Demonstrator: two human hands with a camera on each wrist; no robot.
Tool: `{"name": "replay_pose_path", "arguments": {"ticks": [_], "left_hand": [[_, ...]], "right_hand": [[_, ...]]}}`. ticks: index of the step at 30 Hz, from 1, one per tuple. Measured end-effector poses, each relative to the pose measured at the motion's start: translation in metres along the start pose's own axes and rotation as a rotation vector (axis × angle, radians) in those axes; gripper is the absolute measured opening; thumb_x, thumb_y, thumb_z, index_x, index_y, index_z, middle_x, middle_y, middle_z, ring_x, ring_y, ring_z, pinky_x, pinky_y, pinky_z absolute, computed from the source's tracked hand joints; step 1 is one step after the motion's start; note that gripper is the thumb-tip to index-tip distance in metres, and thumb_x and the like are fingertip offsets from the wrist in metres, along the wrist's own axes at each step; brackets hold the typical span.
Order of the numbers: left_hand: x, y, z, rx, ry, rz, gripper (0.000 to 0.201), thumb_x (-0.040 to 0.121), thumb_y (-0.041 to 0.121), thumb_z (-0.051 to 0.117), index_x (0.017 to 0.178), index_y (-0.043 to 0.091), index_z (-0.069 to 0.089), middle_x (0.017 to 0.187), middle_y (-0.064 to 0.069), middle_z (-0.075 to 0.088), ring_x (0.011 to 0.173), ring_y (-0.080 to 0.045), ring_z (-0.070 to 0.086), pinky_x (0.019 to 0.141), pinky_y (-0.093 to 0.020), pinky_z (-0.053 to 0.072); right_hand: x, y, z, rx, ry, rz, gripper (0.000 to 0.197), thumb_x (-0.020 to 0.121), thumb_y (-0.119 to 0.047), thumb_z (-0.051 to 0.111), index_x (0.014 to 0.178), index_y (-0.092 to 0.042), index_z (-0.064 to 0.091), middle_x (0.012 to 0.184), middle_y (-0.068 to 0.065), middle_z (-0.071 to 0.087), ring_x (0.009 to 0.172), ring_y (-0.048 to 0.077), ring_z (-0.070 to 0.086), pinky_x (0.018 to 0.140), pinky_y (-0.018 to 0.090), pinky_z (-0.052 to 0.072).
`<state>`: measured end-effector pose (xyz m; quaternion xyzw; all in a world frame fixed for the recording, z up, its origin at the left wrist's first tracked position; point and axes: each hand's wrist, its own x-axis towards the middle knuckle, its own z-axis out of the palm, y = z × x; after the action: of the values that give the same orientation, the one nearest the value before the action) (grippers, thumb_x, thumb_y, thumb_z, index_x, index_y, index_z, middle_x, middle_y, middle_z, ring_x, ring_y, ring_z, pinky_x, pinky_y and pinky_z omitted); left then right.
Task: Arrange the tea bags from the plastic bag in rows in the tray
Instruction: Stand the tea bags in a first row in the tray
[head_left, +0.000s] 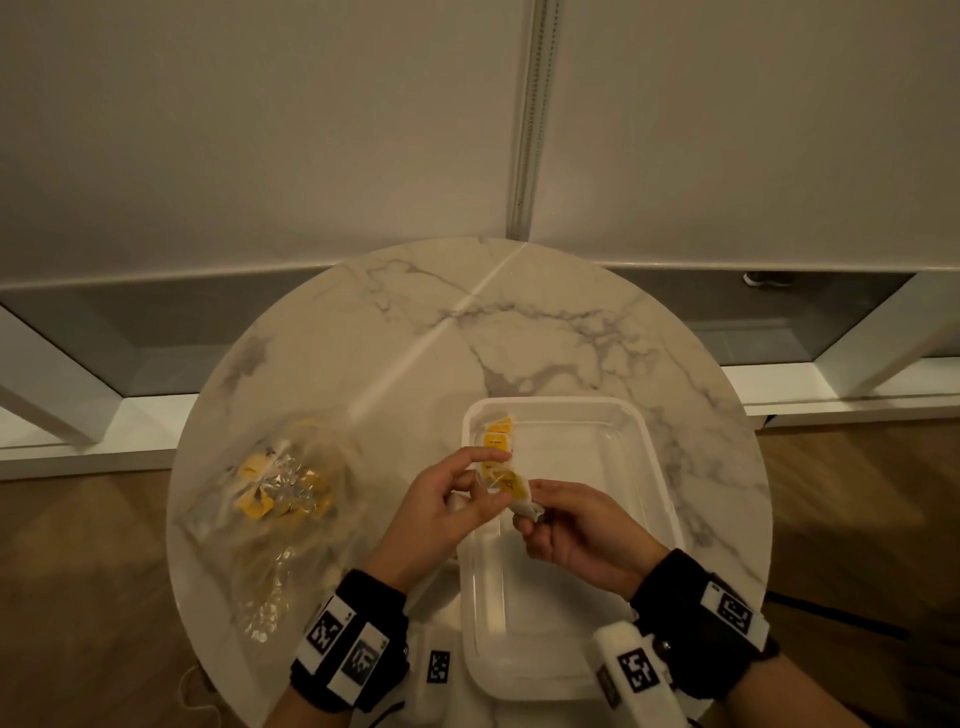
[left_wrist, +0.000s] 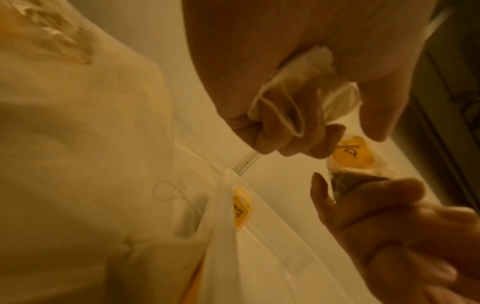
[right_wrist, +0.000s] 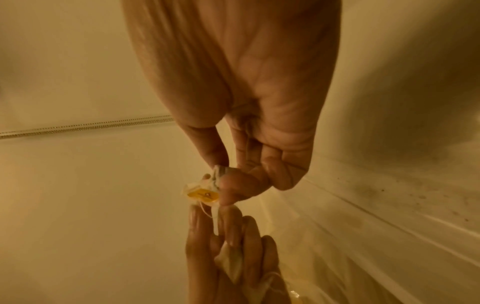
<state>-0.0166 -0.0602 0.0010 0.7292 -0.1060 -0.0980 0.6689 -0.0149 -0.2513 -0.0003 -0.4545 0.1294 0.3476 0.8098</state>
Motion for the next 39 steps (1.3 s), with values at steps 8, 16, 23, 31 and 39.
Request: {"name": "replay_pose_path", "arguments": {"ticks": [8, 16, 23, 31, 39], "left_hand": [[0.022, -0.007, -0.004, 0.196, 0.077, 0.013, 0.007, 0.084, 0.022, 0.078, 0.082, 0.015, 0.078, 0.064, -0.005, 0.064, 0.06, -0.002, 0.049, 0.064, -0.016, 0.04], [0.05, -0.007, -0.008, 0.471, 0.067, -0.1, 0.007, 0.079, 0.027, 0.081, 0.077, 0.02, 0.08, 0.058, 0.011, 0.061, 0.056, 0.0, 0.053, 0.061, -0.018, 0.042], [0.063, -0.009, -0.003, 1.011, -0.065, -0.157, 0.018, 0.083, 0.048, 0.071, 0.088, 0.031, 0.076, 0.08, 0.01, 0.066, 0.08, -0.012, 0.064, 0.066, -0.026, 0.045], [0.075, -0.014, 0.007, 1.289, -0.132, -0.145, 0.016, 0.086, 0.042, 0.068, 0.094, 0.029, 0.074, 0.1, -0.001, 0.067, 0.091, -0.024, 0.065, 0.07, -0.028, 0.04], [0.086, -0.017, 0.01, 1.374, -0.092, -0.108, 0.014, 0.086, 0.041, 0.066, 0.094, 0.031, 0.071, 0.1, -0.001, 0.067, 0.091, -0.024, 0.065, 0.068, -0.028, 0.036]], "right_hand": [[0.001, 0.001, -0.007, -0.388, 0.16, -0.088, 0.048, 0.1, -0.049, 0.04, 0.112, -0.014, 0.07, 0.105, 0.011, 0.073, 0.083, 0.022, 0.068, 0.071, 0.031, 0.05], [0.021, -0.008, -0.011, -0.85, 0.163, -0.244, 0.006, 0.087, -0.017, 0.072, 0.084, -0.016, 0.077, 0.07, -0.005, 0.072, 0.066, 0.002, 0.061, 0.064, 0.016, 0.045], [0.059, -0.008, -0.027, -1.171, 0.241, -0.078, 0.027, 0.082, -0.03, 0.076, 0.059, -0.018, 0.068, 0.06, -0.003, 0.064, 0.055, 0.006, 0.055, 0.06, 0.021, 0.046], [0.075, 0.002, -0.03, -1.258, 0.298, -0.009, 0.035, 0.078, -0.044, 0.077, 0.068, -0.012, 0.071, 0.057, -0.003, 0.063, 0.06, 0.013, 0.059, 0.075, 0.035, 0.053], [0.072, -0.001, -0.031, -1.164, 0.345, 0.015, 0.045, 0.07, -0.057, 0.078, 0.067, -0.013, 0.066, 0.056, 0.003, 0.067, 0.047, 0.015, 0.055, 0.057, 0.029, 0.05]]}}
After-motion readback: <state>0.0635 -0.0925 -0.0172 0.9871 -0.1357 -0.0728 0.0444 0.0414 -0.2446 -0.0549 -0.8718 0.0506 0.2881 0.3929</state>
